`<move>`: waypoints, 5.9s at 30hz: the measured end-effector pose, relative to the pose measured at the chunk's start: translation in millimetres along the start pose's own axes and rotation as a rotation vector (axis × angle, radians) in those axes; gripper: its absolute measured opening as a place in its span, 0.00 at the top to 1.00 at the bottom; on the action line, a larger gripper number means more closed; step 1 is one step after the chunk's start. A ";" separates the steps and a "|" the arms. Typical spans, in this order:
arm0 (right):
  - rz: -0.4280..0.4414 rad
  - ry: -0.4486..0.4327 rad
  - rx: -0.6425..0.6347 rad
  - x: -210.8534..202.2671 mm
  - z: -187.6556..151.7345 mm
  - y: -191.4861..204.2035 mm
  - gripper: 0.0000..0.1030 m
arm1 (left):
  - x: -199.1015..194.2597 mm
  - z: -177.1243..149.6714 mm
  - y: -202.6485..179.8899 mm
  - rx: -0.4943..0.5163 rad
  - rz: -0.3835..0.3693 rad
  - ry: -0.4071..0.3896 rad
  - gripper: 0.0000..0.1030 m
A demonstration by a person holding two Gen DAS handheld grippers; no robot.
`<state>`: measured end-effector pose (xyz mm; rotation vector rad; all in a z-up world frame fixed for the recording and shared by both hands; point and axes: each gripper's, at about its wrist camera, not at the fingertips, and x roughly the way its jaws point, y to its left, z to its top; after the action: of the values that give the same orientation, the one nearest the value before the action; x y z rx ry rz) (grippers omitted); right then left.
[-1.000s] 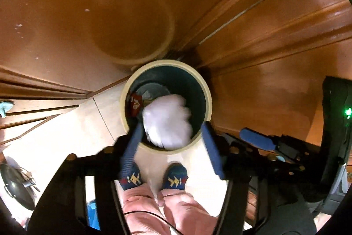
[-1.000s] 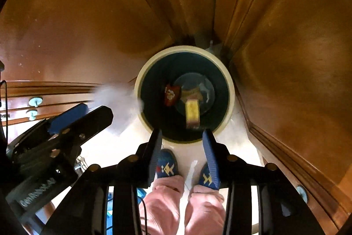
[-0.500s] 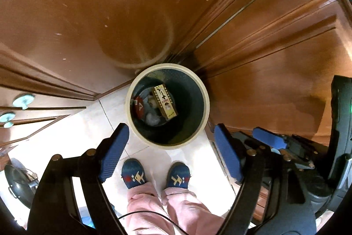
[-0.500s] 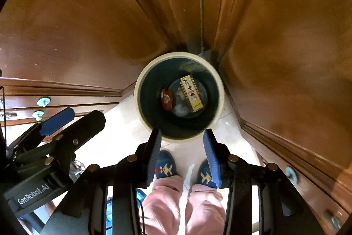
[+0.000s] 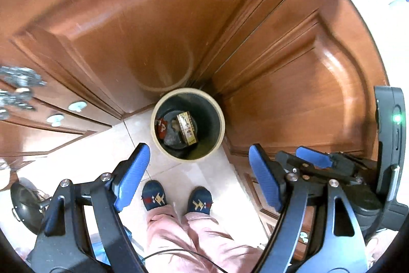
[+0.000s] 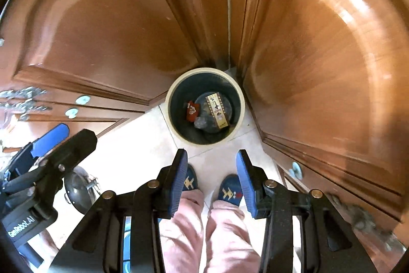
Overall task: Collect trash
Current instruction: 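Raise both open tools back to the trash pile on the counter, then grasp the crumpled foil with the right tool while the left tool grasps the white paper box, then carry foil and paper box down over the floor bin and open both tools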
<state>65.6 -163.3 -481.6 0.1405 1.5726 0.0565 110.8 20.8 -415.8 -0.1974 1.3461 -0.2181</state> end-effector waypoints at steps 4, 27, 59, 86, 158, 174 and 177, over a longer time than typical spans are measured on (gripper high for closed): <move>0.008 -0.028 -0.036 -52.3 -10.3 5.1 0.61 | -47.8 0.8 -13.6 -0.007 0.029 -0.040 0.25; 0.127 -0.455 -0.128 -336.9 5.9 -9.9 0.61 | -343.7 32.6 -91.1 0.158 0.195 -0.510 0.24; 0.209 -0.613 -0.063 -419.1 341.0 73.5 0.44 | -294.2 388.5 -37.4 0.341 0.268 -0.395 0.24; 0.356 -0.339 0.287 -207.1 547.9 109.0 0.47 | -67.1 554.4 23.6 0.267 0.136 -0.094 0.32; 0.267 -0.471 -0.167 -293.9 17.9 -12.1 0.60 | -247.9 30.0 -111.4 0.091 0.076 -0.271 0.67; 0.083 -0.325 -0.154 -161.2 3.6 -12.2 0.60 | -126.0 5.2 -80.0 0.118 0.044 -0.052 0.67; 0.054 -0.299 -0.137 -128.4 -1.2 -12.5 0.60 | -99.8 0.4 -70.8 0.123 0.028 -0.023 0.67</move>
<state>63.9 -191.7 -355.8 0.0794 1.2623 0.1768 87.5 -20.5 -303.0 -0.0770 1.3069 -0.2732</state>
